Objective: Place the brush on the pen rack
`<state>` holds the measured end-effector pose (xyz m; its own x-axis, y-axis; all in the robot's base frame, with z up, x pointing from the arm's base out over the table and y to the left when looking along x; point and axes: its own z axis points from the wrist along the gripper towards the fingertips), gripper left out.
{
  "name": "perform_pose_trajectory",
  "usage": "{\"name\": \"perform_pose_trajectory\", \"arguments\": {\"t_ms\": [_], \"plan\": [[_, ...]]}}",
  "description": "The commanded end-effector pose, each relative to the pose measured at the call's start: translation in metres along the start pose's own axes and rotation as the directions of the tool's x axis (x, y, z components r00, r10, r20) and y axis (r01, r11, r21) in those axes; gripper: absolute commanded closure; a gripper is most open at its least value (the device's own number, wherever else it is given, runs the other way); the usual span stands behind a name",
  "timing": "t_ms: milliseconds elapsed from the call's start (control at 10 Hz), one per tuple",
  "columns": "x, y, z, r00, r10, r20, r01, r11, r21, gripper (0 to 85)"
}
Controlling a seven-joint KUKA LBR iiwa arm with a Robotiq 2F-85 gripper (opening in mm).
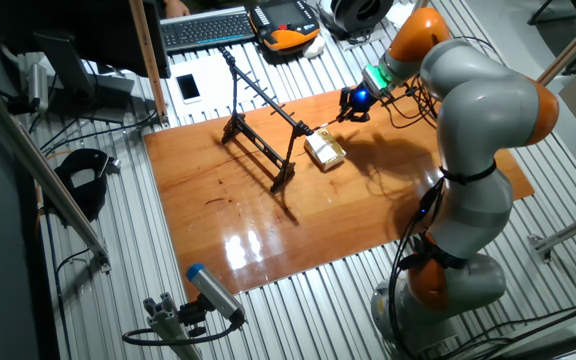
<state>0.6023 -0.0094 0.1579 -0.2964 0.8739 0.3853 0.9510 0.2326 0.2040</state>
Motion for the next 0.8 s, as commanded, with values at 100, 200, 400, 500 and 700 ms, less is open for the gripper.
{"name": "perform_pose_trajectory", "arguments": {"t_ms": [100,200,400,500,700], "plan": [[0.0001,0.0001,0.0001,0.998,0.021,-0.066,-0.022,1.0,-0.012,85.0],[0.0001,0.0001,0.0001,0.993,0.044,-0.112,-0.046,0.999,-0.016,85.0],[0.0001,0.0001,0.0001,0.975,0.09,-0.202,-0.096,0.995,-0.018,85.0],[0.0001,0.0001,0.0001,0.97,0.097,-0.224,-0.104,0.994,-0.02,85.0],[0.0032,0.0005,-0.0032,0.961,0.108,-0.256,-0.12,0.992,-0.033,85.0]]}}
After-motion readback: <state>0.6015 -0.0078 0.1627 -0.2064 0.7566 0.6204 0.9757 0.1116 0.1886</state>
